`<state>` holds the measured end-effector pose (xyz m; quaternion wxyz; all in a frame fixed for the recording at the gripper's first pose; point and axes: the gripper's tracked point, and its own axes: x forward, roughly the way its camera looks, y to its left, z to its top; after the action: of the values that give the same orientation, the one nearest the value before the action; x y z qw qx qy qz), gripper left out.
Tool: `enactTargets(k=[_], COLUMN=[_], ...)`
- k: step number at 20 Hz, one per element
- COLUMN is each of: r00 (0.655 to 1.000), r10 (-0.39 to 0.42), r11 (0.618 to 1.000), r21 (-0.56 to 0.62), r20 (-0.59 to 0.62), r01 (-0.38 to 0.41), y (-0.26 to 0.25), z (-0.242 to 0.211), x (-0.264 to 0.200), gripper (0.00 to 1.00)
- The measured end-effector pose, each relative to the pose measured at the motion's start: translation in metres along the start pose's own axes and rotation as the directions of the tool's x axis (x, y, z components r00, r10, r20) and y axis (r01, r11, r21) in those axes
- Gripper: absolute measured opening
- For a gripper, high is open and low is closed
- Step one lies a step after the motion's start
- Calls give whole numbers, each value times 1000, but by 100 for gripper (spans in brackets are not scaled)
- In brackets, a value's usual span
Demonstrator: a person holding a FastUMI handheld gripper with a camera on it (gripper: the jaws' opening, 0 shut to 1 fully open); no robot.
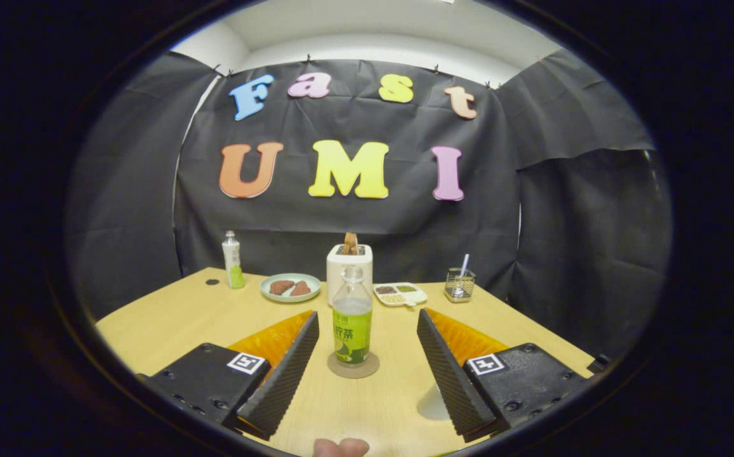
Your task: Take the bottle from table, then pour the juice into the cup, finally place the bottle on the coaster
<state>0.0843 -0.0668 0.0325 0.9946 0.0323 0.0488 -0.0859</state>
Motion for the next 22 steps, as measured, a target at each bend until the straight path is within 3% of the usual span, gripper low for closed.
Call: enactTargets(k=[12, 17, 22], r00=[994, 987, 987], r10=[53, 103, 100], r11=[998, 993, 994], r21=[38, 52, 37], r20=[96, 122, 124], r01=[-57, -110, -106], y=[-19, -20, -30], z=[19, 14, 12], x=[-86, -102, -104], gripper=[100, 100, 100])
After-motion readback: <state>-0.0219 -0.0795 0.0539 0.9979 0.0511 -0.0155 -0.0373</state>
